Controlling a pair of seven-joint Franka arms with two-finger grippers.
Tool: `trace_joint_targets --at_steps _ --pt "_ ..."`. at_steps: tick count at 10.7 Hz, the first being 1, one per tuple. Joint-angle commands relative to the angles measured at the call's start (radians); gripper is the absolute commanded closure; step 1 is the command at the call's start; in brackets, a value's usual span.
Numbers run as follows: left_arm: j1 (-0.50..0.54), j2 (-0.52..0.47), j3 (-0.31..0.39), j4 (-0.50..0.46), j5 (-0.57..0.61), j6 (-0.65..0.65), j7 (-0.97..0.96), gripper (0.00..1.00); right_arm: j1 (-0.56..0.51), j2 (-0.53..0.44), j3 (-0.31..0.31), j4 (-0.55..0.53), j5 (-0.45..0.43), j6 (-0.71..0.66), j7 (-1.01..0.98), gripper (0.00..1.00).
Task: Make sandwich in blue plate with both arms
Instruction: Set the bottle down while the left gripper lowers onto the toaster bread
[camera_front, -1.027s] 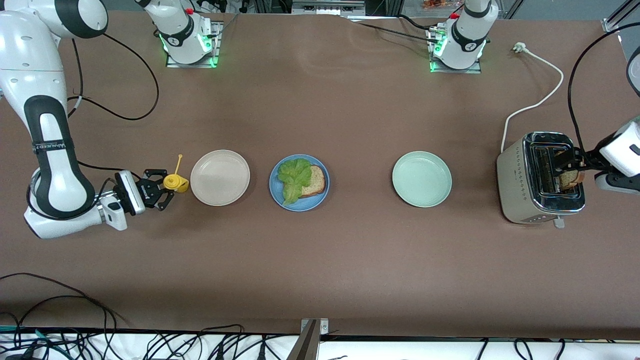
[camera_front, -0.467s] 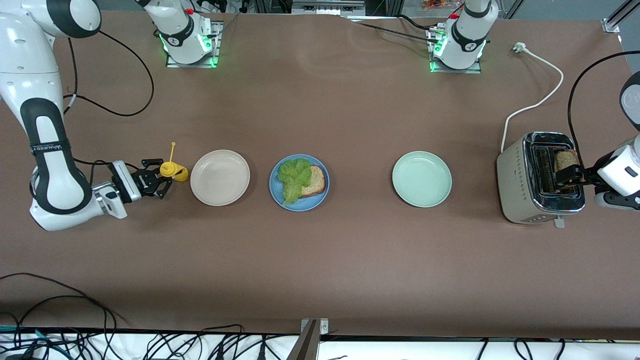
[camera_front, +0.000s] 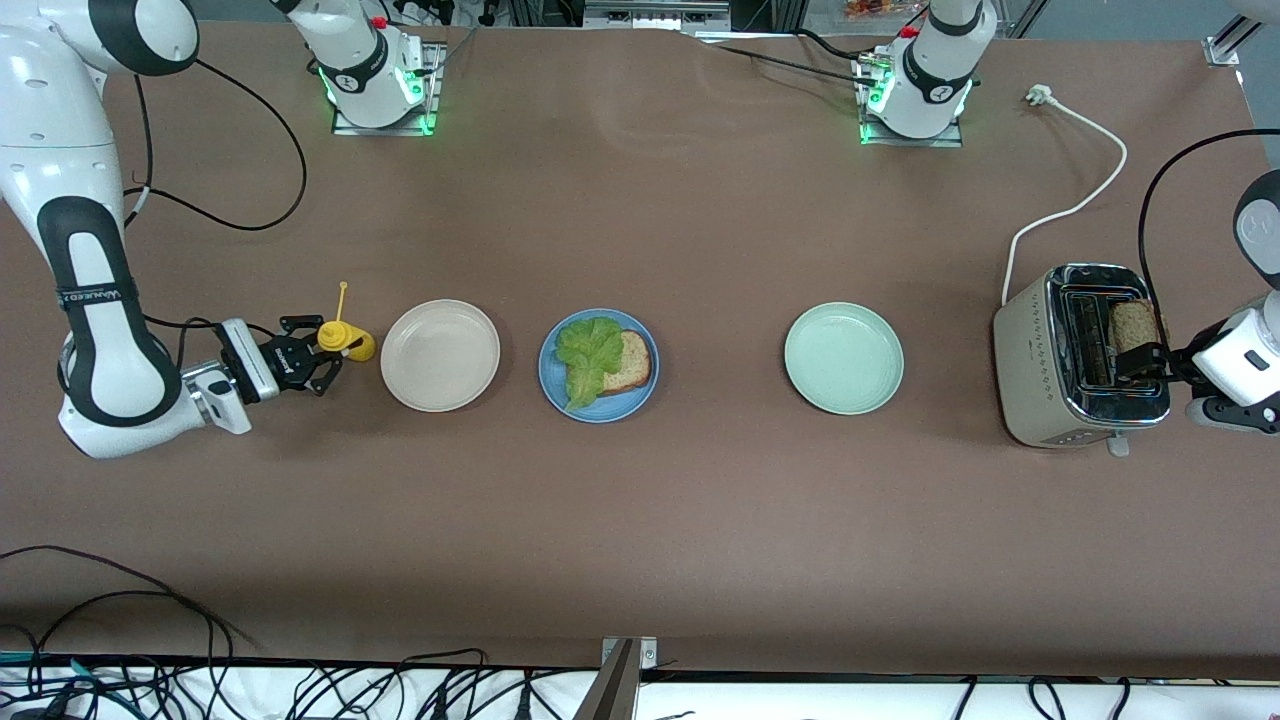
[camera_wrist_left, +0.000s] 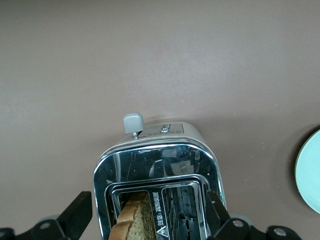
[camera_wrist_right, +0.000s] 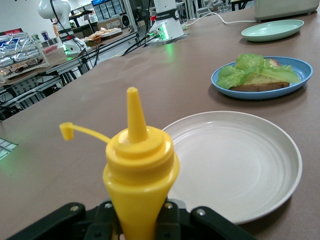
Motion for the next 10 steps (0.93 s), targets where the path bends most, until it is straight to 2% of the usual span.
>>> trace_joint_targets --at_steps 1,5,8,10 --pt "0.029 0.0 0.007 -0.009 -0.047 -0.002 0.114 0.0 -0.021 -0.01 0.013 -0.02 0.007 -0.009 -0.022 0.02" --pt "0.05 -0.002 0.025 -0.052 -0.075 -0.004 0.21 0.0 -0.042 -0.013 0.007 -0.025 0.001 -0.011 -0.016 0.0" --pt "0.052 -0.003 0.037 -0.085 -0.082 0.001 0.251 0.0 -0.044 -0.019 -0.063 -0.014 -0.031 -0.034 -0.004 0.0" --pt "0.052 -0.002 0.042 -0.095 -0.088 0.001 0.263 0.0 -0.052 -0.045 -0.072 -0.011 -0.081 -0.034 0.046 0.0"
